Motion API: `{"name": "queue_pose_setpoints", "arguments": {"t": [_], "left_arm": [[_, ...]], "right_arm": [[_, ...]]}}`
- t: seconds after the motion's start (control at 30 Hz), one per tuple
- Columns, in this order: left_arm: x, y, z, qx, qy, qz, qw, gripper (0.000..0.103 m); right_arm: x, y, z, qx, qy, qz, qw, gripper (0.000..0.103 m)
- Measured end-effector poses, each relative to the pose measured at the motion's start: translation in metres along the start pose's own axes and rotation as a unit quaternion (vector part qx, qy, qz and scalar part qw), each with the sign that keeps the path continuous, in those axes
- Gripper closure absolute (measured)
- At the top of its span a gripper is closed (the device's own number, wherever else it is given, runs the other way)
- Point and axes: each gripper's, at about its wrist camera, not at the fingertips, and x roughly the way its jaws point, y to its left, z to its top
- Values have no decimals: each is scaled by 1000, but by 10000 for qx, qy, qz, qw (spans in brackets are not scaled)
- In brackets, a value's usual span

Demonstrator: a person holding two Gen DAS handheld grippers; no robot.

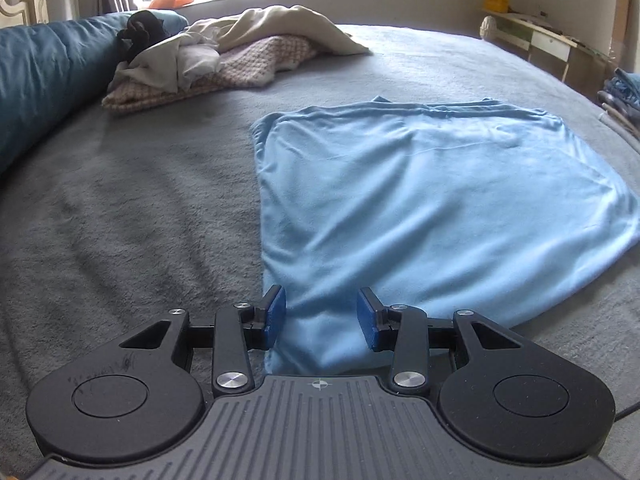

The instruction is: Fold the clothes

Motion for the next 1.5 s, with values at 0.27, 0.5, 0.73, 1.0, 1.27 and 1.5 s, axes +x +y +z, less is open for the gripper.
{"name": "queue_pose_setpoints", "arguments": {"t": [0.27,0.5,0.73,1.0,1.27,1.5], "left_arm": [[1,0,-12,140,202,31,9997,62],[-28,46,-18,-765,120,363,9963,59],[-31,61,-12,-1374,-43,523,9891,59],[-41,47,-5,-922,-216,364,9948,59],[-11,2,17,-286,-413,-551,9972,59],[13,-20,3,-128,270,-1238,9919,59]], "right_arm": [[43,47,5,-656,43,300,9974,82],[19,41,-4,-808,317,316,9957,81],[17,58,38,-477,-634,722,9942,81],[38,116,3,-2348,-187,1008,9666,81],[34,92,38,-1465,-798,528,9846,81],[49,50,31,-735,-346,188,9965,81]]}}
